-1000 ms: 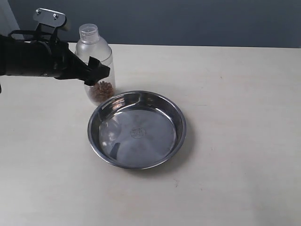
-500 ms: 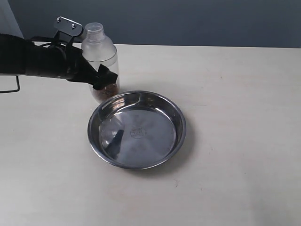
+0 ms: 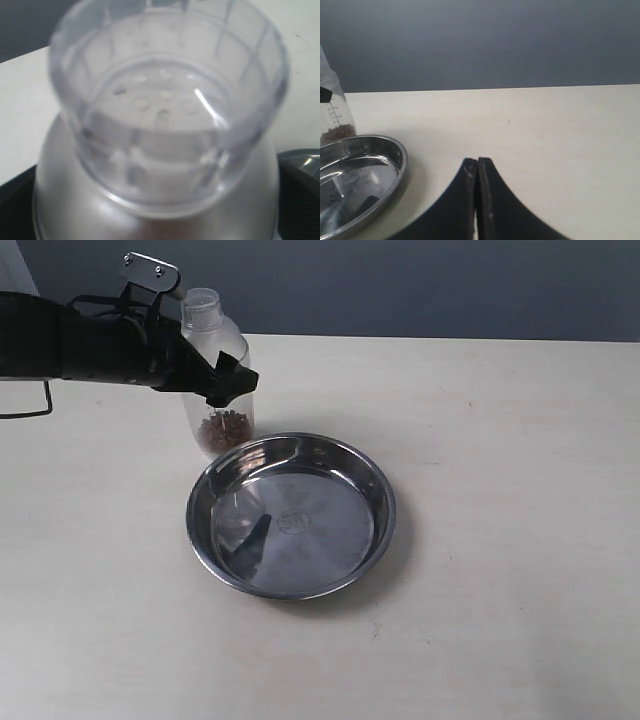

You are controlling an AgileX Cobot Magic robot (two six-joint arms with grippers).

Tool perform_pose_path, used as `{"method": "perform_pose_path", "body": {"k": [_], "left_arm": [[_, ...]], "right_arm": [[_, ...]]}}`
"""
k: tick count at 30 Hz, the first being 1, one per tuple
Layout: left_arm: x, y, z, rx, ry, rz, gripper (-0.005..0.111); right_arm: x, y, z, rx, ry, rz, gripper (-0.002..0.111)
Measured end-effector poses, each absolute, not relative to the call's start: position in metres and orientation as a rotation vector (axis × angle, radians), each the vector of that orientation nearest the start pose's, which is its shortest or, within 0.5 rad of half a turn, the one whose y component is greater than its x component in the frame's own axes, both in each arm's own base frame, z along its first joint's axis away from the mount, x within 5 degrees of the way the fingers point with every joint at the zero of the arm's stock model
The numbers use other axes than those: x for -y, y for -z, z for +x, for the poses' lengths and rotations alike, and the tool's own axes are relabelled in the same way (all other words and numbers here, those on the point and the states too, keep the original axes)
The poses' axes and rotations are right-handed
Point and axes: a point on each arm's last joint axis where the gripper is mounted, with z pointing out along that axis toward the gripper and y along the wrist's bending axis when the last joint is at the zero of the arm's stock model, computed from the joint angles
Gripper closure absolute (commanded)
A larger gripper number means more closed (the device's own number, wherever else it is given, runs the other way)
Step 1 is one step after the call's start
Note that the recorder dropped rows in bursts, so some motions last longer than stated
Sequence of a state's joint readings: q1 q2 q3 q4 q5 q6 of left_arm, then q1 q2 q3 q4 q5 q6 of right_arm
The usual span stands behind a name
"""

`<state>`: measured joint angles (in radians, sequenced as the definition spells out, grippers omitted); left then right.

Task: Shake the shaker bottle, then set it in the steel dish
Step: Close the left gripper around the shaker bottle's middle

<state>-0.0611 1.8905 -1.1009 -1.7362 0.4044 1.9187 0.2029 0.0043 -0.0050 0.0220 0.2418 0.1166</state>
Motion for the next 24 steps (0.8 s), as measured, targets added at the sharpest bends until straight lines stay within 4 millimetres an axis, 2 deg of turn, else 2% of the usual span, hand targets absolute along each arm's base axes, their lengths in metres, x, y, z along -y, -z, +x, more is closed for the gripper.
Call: {"method": "perform_pose_path", "body": {"k": [7, 11, 19, 24], "left_arm": [[0.06, -0.184, 0.396, -2.118, 0.374, 0.473, 0.003], [0.062, -0.18, 0.393, -2.101, 0.386, 0.545, 0.007], [0.036, -0.18, 0.391, -2.061, 0.471, 0.52, 0.007], [0.034, -0.18, 0.39, -2.027, 0.489, 0.569, 0.007]], "right_arm": [[-0.012, -0.193, 0.054, -1.73, -0.256, -0.06, 0.109], [-0.012, -0.193, 0.054, -1.73, -0.256, -0.06, 0.109], [-0.012, -0.193, 0.054, -1.73, -0.256, -0.06, 0.109], [-0.012, -0.193, 0.054, -1.73, -0.256, -0.06, 0.109]]}}
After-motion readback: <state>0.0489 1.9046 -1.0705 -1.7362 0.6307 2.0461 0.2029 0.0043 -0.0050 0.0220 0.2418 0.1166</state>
